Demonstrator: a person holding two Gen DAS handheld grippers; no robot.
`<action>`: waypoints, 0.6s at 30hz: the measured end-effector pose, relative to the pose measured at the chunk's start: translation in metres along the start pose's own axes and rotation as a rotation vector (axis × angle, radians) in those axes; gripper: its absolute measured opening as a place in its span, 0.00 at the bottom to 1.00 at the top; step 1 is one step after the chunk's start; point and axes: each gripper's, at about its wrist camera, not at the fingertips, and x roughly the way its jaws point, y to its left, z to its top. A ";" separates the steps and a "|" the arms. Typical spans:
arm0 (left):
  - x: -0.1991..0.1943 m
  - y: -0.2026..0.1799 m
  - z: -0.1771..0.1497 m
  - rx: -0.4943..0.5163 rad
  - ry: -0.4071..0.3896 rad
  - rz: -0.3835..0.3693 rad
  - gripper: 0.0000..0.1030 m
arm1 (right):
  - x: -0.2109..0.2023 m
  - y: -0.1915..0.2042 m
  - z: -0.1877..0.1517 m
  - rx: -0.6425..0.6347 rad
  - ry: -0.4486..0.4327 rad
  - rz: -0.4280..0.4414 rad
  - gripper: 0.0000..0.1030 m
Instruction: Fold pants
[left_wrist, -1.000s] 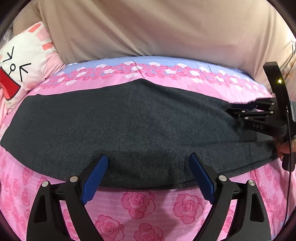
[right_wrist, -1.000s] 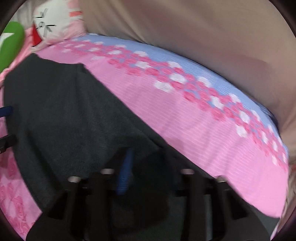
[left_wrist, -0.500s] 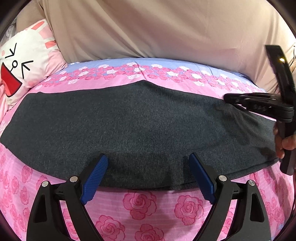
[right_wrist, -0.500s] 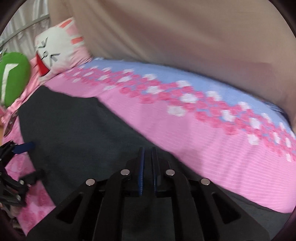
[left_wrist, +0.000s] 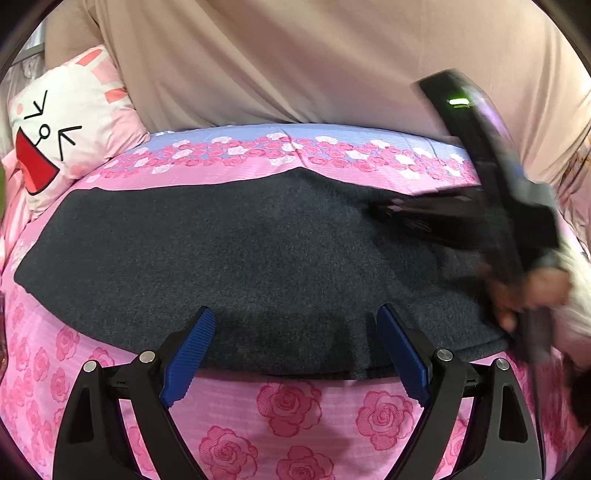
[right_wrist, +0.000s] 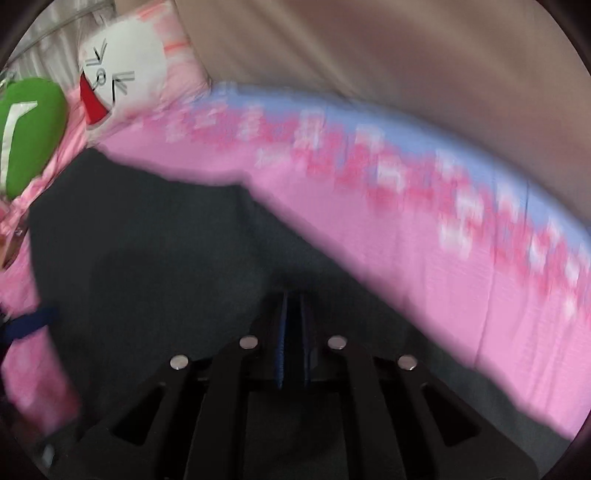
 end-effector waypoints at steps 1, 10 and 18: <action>-0.001 0.002 0.000 -0.012 -0.004 0.001 0.84 | 0.001 -0.005 0.008 0.060 0.005 0.011 0.02; -0.003 0.035 0.001 -0.173 -0.024 -0.010 0.84 | -0.114 -0.059 -0.091 0.196 -0.104 0.014 0.07; 0.009 0.037 0.003 -0.199 0.047 0.053 0.84 | -0.209 -0.173 -0.236 0.539 -0.080 -0.172 0.10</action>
